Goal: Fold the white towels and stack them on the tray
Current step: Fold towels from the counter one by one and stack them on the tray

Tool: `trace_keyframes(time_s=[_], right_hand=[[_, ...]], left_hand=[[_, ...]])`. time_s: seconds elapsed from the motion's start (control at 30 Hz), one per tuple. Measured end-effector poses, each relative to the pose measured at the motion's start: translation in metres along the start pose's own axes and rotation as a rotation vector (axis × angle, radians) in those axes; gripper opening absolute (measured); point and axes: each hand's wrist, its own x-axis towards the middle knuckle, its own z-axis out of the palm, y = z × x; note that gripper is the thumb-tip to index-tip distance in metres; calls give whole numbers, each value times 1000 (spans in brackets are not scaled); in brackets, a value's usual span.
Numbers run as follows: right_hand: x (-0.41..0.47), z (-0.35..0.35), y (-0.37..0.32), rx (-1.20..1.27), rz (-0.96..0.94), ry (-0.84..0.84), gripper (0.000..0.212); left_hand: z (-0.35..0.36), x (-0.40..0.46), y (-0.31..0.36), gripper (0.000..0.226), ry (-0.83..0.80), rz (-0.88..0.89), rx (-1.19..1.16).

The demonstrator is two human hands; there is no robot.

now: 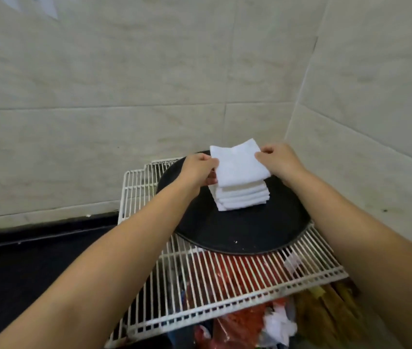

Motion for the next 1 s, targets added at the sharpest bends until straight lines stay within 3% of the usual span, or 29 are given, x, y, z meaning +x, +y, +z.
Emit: trace_keyframes(time_s=[0.33,0.47,0.57,0.8,1.0], right_hand=[[9,10,29,-137,26,-144,32],[-7,7,-11,-247,-111,-29,44],[-33,33,-51,-256,-287,-11,39],[-193,215,-162,-237,-670,-280,30],[-397,376,-243,-231,-925,-584,34]], left_hand=[[3,11,-28,13,78,-58,219],[-22,-8,-21,19,168,34,283],[-65,-40,-17,17,219,107,295],[-272,-211,-64,11,497,135,548],[-451,-405,-127,20,775,-101,814]])
